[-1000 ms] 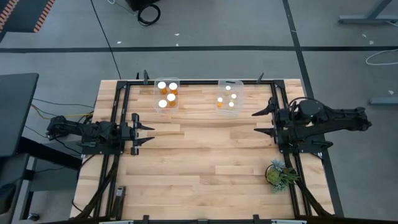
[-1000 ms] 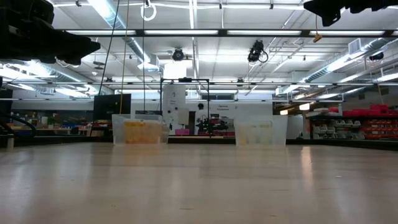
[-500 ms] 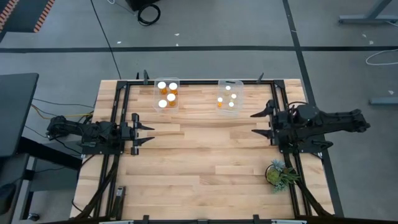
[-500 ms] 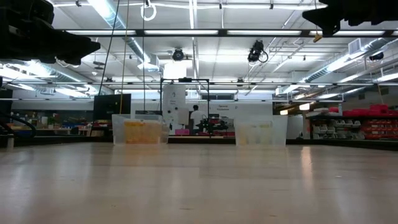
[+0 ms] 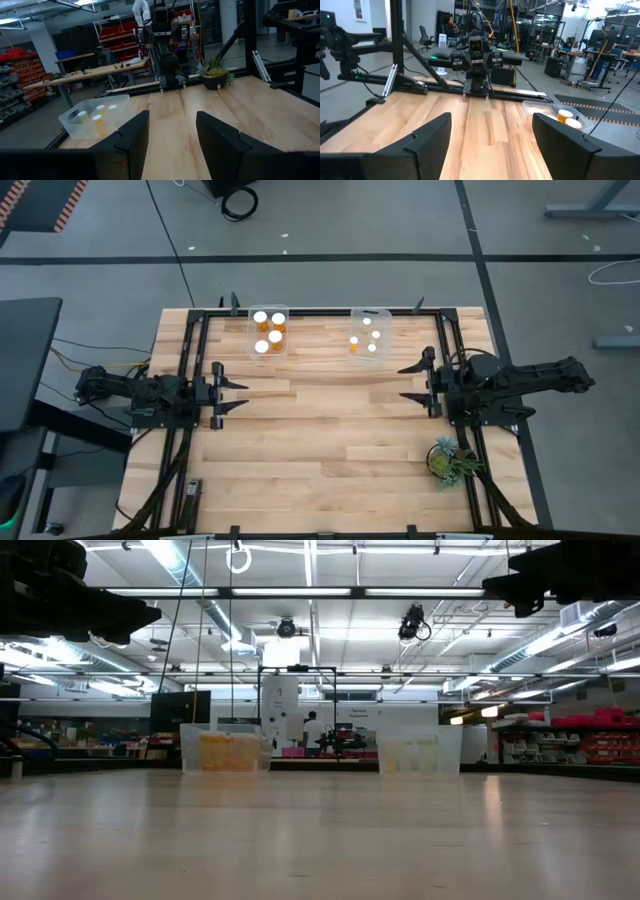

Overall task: Pick and place medicine bottles into bin by pill shape (circle, oval)
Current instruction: Return to Home Position

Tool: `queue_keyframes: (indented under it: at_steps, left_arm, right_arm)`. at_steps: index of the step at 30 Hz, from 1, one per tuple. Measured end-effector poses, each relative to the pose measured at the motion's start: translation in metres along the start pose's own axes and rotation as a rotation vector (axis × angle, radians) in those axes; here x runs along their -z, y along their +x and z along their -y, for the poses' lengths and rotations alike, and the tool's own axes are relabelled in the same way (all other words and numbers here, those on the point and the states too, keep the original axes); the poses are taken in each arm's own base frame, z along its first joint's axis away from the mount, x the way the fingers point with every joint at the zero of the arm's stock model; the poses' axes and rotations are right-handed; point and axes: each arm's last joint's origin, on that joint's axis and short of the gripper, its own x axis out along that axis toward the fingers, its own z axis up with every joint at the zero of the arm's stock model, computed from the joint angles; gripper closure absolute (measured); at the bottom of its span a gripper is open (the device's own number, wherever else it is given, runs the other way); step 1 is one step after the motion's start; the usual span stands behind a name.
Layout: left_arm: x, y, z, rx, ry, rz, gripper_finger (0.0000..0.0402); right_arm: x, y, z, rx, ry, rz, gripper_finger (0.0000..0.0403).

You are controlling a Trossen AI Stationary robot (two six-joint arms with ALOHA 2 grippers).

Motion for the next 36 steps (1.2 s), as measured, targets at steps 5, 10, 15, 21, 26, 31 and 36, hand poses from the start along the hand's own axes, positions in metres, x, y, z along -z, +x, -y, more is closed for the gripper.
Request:
queue_keyframes:
  at_steps: [5,10,15,21,26,31,36]
  left_arm:
    - [0.000,0.000,0.000,0.000,0.000,0.000,0.0230]
    - [0.000,0.000,0.000,0.000,0.000,0.000,0.0230]
    - [0.000,0.000,0.000,0.000,0.000,0.000,0.0230]
    - [0.000,0.000,0.000,0.000,0.000,0.000,0.0230]
    - [0.000,0.000,0.000,0.000,0.000,0.000,0.0230]
    - [0.000,0.000,0.000,0.000,0.000,0.000,0.0230]
    - [0.000,0.000,0.000,0.000,0.000,0.000,0.0230]
  right_arm:
    - [0.013,0.002,-0.002,0.001,-0.001,0.004,0.0118]
    - [0.022,0.003,-0.003,-0.001,-0.001,-0.012,0.0118]
    - [0.030,0.004,-0.004,-0.002,0.013,-0.018,0.0118]
    - [0.045,0.005,-0.006,0.013,0.018,0.010,0.0118]
    - [0.055,0.005,-0.007,0.032,0.012,0.019,0.0118]
    - [0.060,0.005,-0.008,0.035,0.008,0.007,0.0118]
    - [0.065,0.005,-0.008,0.032,0.005,-0.011,0.0118]
